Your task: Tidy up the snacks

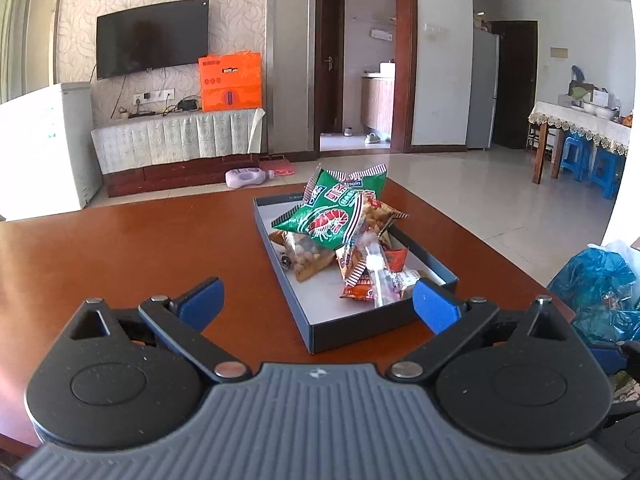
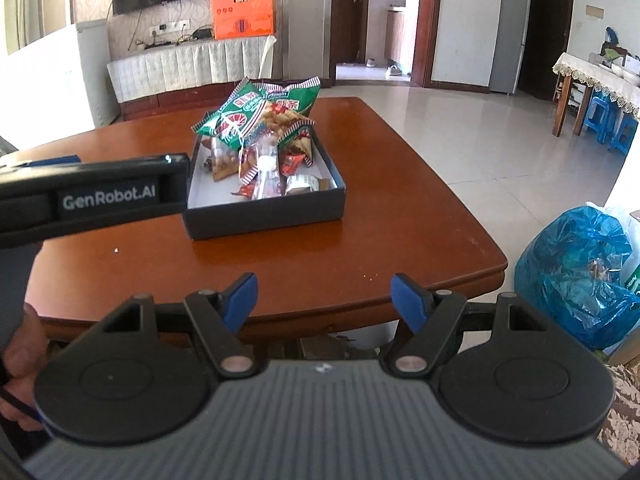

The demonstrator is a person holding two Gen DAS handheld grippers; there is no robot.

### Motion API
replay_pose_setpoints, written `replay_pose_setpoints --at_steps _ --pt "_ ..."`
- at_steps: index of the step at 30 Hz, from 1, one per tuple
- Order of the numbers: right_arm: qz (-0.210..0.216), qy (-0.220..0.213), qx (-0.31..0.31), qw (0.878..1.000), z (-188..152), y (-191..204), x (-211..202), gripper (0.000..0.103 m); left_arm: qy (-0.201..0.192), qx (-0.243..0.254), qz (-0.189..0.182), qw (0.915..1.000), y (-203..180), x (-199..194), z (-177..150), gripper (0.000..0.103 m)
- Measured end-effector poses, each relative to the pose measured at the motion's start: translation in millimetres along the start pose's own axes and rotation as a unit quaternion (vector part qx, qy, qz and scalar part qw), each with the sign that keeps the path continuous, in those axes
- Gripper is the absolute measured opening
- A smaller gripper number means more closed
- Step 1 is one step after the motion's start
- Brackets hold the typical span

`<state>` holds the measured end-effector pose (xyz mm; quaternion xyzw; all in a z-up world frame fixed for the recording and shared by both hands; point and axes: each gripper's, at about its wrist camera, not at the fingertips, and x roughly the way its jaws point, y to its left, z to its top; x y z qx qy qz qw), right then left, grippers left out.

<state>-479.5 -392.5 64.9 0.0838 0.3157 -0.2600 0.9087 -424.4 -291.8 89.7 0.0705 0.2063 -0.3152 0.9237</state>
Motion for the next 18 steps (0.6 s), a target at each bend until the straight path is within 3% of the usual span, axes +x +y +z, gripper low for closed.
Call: replay_pose_setpoints --at_steps 18 --pt "0.004 0.009 -0.003 1.0 1.7 -0.8 2.1 0.075 0.004 0.014 0.003 0.9999 -1.1 2.7 -0.4 0.102"
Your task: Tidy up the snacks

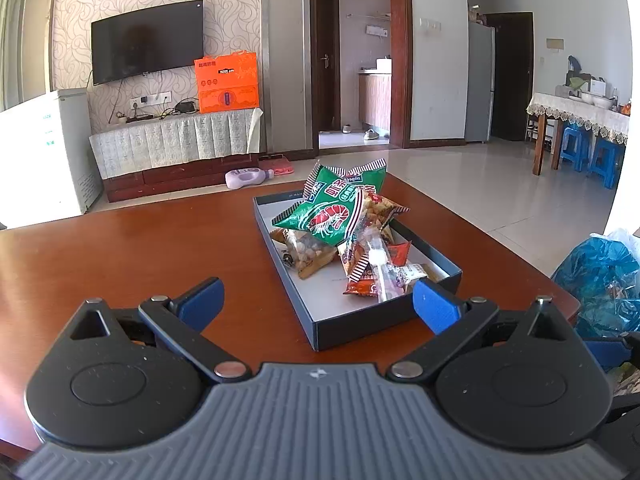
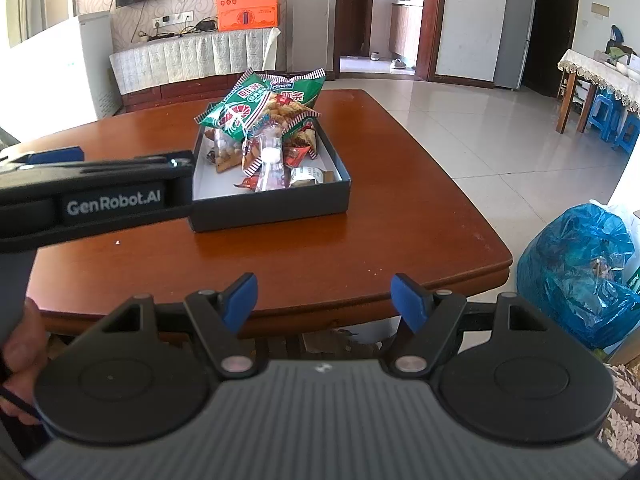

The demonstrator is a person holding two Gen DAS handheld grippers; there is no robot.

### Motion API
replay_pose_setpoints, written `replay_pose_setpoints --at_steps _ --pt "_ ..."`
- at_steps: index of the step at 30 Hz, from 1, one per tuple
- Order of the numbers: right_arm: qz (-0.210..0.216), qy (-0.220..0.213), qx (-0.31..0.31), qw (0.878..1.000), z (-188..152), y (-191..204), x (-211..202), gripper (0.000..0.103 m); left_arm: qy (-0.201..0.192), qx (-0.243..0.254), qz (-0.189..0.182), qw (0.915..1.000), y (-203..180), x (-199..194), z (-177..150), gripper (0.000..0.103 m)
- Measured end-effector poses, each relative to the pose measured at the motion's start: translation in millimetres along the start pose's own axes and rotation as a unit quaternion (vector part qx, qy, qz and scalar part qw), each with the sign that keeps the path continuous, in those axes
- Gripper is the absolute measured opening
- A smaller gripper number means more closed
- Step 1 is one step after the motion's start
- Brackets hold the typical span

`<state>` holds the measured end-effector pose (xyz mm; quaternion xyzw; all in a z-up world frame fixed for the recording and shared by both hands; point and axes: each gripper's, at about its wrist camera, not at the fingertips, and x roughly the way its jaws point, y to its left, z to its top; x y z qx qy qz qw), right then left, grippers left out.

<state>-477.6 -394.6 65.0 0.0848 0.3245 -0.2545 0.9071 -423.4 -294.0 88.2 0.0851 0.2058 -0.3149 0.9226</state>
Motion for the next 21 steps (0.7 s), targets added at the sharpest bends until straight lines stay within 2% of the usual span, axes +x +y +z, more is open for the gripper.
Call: replay_pose_setpoints --at_steps 21 --pt "0.004 0.004 -0.001 1.0 -0.1 -0.1 2.4 0.075 -0.001 -0.001 0.001 1.0 2.3 0.4 1.2 0.102"
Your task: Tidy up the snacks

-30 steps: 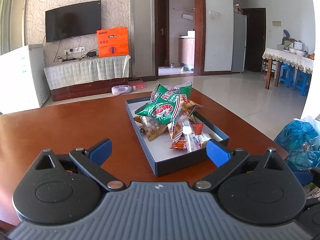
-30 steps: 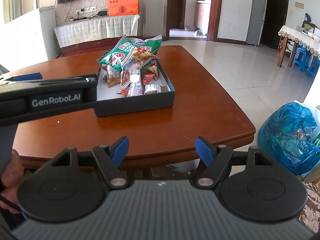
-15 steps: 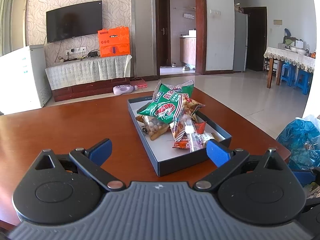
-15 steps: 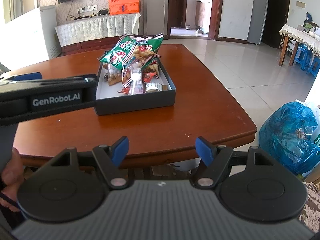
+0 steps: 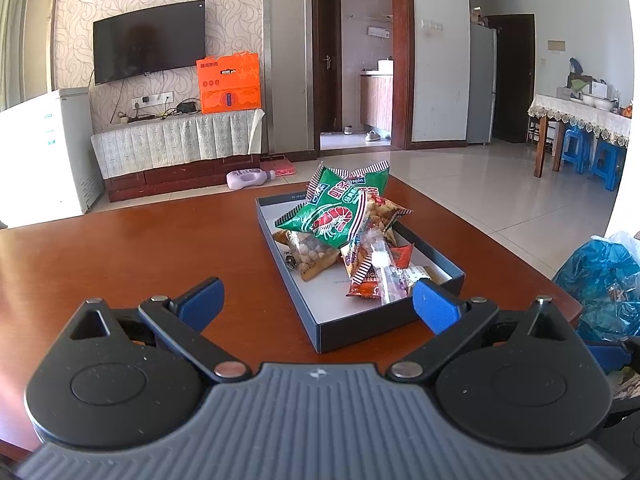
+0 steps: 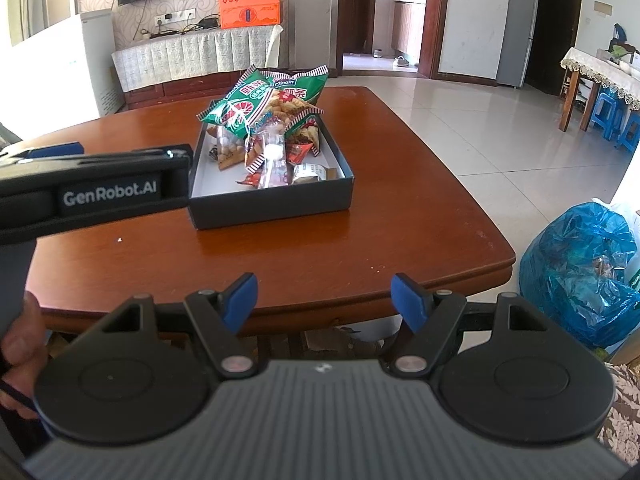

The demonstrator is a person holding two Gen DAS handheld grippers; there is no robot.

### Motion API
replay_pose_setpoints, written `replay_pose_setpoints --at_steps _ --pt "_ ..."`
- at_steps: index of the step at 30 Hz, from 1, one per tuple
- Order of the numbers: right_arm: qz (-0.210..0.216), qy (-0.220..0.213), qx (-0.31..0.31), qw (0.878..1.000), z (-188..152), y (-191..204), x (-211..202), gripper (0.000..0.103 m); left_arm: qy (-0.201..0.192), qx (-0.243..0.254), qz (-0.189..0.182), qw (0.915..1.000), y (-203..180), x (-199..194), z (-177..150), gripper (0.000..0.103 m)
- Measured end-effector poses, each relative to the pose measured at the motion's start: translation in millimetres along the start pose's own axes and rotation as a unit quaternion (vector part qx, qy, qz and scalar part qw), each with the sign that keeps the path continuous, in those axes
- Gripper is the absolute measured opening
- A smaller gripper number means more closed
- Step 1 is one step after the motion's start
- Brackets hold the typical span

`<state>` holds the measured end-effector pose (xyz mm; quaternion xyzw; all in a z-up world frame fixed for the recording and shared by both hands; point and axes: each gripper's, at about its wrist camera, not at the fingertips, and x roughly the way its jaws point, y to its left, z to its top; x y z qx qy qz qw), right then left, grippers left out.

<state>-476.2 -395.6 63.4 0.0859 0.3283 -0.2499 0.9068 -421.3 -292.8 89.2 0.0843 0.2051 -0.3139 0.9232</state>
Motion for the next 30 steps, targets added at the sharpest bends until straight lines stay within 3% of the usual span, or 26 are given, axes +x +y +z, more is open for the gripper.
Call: replay_pose_setpoints --at_steps 30 --pt "0.001 0.001 -0.001 1.0 -1.0 0.3 0.1 0.076 -0.002 0.007 -0.008 0.9999 -5.2 2.8 -5.9 0.102"
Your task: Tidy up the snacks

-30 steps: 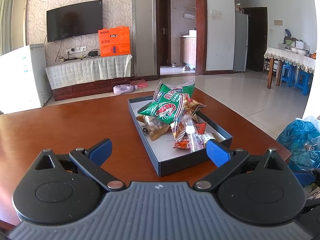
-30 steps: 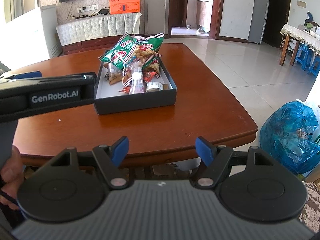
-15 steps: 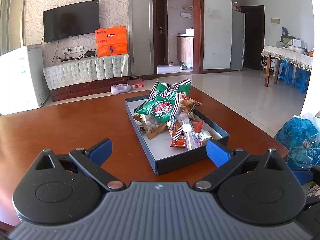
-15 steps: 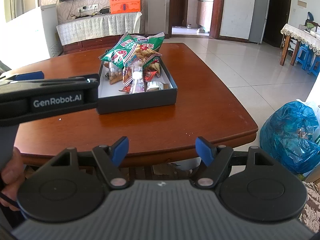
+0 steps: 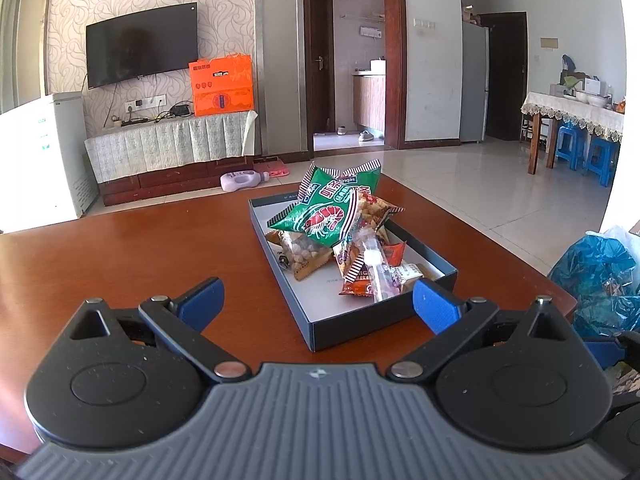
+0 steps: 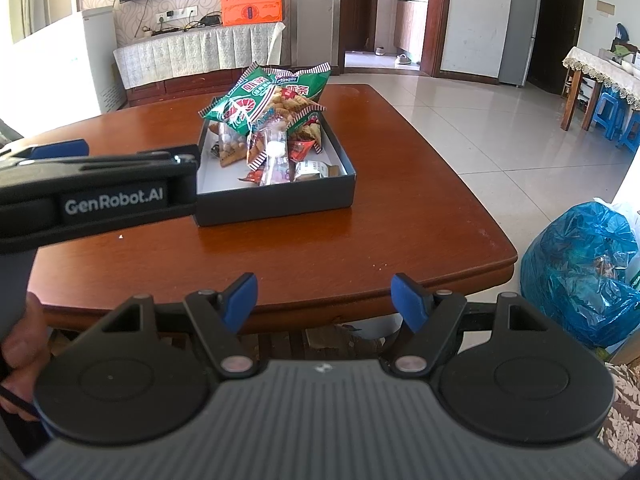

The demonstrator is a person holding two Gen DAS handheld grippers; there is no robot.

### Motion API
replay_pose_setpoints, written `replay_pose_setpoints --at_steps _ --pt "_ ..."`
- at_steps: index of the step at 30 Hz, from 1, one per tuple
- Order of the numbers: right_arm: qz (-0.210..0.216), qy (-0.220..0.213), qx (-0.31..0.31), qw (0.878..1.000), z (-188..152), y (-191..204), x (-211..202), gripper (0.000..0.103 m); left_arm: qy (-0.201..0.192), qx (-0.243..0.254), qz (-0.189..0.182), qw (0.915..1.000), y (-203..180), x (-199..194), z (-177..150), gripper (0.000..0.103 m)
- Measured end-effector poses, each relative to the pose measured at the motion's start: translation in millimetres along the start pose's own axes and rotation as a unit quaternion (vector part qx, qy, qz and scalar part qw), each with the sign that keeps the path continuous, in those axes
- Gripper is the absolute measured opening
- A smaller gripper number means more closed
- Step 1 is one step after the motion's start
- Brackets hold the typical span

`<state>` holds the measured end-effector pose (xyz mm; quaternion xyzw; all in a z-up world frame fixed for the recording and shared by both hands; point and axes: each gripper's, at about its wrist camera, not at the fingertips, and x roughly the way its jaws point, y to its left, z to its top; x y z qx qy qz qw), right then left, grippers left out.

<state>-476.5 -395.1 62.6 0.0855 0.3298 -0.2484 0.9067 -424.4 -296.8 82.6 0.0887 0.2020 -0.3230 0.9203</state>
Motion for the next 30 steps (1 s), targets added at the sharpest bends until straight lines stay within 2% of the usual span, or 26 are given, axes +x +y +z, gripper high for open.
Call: replay_pose_setpoints --at_steps 30 --pt "0.0 0.0 0.0 1.0 0.4 0.1 -0.6 0.076 -0.01 0.004 -0.005 0.9999 0.3 -4.4 -1.6 0.102"
